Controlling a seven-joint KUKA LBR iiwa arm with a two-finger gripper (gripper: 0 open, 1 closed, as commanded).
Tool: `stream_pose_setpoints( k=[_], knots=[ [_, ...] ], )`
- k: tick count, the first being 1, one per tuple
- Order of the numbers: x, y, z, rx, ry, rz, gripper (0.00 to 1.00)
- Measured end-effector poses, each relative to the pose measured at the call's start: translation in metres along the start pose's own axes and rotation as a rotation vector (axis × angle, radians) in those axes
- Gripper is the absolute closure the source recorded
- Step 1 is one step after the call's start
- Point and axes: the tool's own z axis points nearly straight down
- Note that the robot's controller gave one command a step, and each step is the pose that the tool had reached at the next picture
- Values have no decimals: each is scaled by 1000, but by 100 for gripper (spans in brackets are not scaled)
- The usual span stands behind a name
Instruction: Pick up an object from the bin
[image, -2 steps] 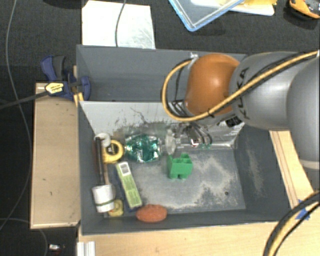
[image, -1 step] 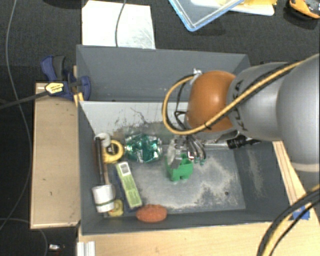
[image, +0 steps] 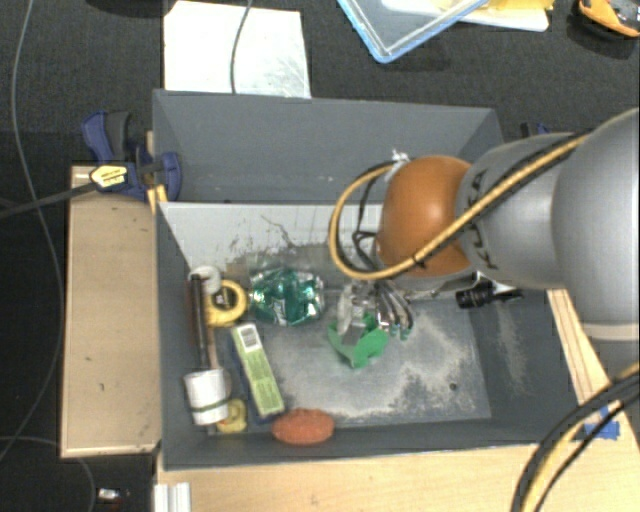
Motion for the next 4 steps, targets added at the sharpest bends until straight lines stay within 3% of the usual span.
stream_pose_setpoints(
  k=[1,2,4],
  knots=[
    [-2,-13,3,4,7,6,0],
    [-2,-13,3,4,8,6,0],
    [-7,-56,23,0,6,-233,0]
  ],
)
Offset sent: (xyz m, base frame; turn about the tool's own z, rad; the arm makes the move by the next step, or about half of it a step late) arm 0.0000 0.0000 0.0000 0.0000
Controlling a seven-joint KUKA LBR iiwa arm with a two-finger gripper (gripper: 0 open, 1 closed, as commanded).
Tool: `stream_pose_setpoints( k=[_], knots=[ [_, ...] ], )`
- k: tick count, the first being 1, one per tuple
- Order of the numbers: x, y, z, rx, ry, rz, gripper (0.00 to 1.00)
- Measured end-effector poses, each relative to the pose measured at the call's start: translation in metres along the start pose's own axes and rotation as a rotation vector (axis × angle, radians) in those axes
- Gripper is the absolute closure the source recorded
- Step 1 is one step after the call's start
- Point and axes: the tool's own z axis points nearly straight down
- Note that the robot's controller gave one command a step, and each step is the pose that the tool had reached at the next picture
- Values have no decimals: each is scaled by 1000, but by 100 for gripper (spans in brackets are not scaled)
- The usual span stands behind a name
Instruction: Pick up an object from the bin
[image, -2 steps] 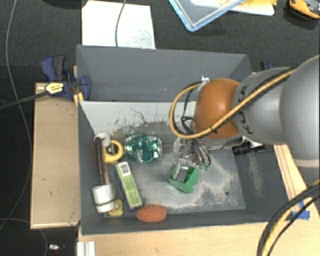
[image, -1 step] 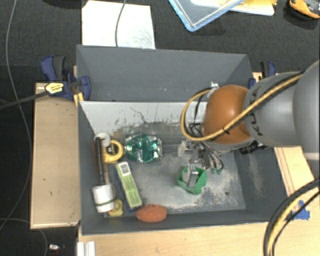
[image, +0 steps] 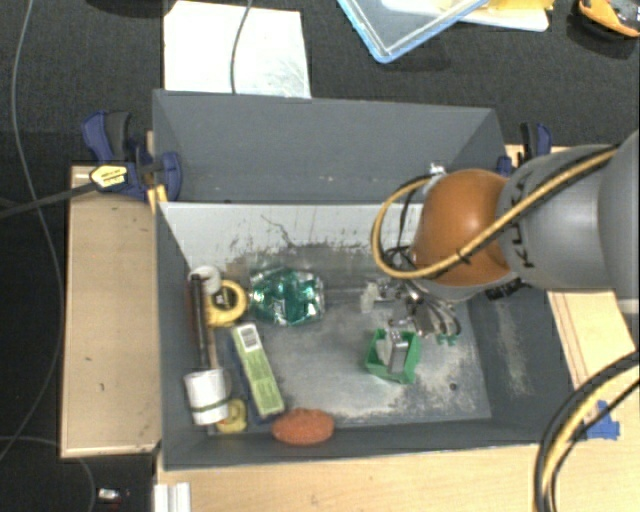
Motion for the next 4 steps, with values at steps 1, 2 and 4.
stream_pose_setpoints(
  k=[1,2,4],
  knots=[
    [26,-32,1,-1,-14,-141,0],
    [10,-58,1,-4,-10,44,0],
    [31,-127,1,-4,-26,18,100]
  ],
)
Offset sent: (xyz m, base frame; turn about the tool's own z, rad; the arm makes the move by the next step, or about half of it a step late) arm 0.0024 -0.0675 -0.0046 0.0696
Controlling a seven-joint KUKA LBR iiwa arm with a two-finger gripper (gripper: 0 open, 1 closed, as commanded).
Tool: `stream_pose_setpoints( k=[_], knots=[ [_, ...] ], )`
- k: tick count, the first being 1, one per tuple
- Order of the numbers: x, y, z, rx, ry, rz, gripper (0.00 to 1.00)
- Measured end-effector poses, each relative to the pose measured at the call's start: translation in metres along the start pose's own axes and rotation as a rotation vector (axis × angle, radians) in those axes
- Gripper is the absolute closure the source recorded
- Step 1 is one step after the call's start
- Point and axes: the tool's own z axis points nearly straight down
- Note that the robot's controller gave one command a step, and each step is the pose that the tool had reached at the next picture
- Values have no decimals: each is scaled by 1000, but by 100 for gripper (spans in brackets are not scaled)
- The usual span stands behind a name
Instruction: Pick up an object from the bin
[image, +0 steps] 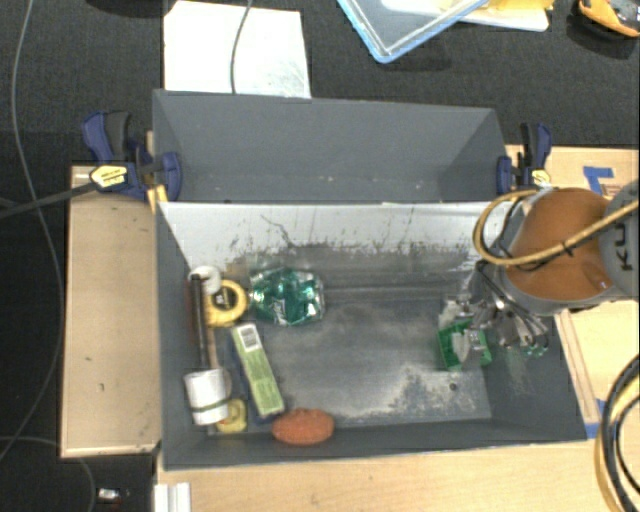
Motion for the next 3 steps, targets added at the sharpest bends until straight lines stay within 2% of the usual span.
stream_pose_setpoints(
  k=[1,2,3],
  knots=[
    [0,0,0,0,0,0,100],
    [11,31,-16,3,-2,-127,100],
    [-1,-6,-16,3,-7,22,0]
  ],
)
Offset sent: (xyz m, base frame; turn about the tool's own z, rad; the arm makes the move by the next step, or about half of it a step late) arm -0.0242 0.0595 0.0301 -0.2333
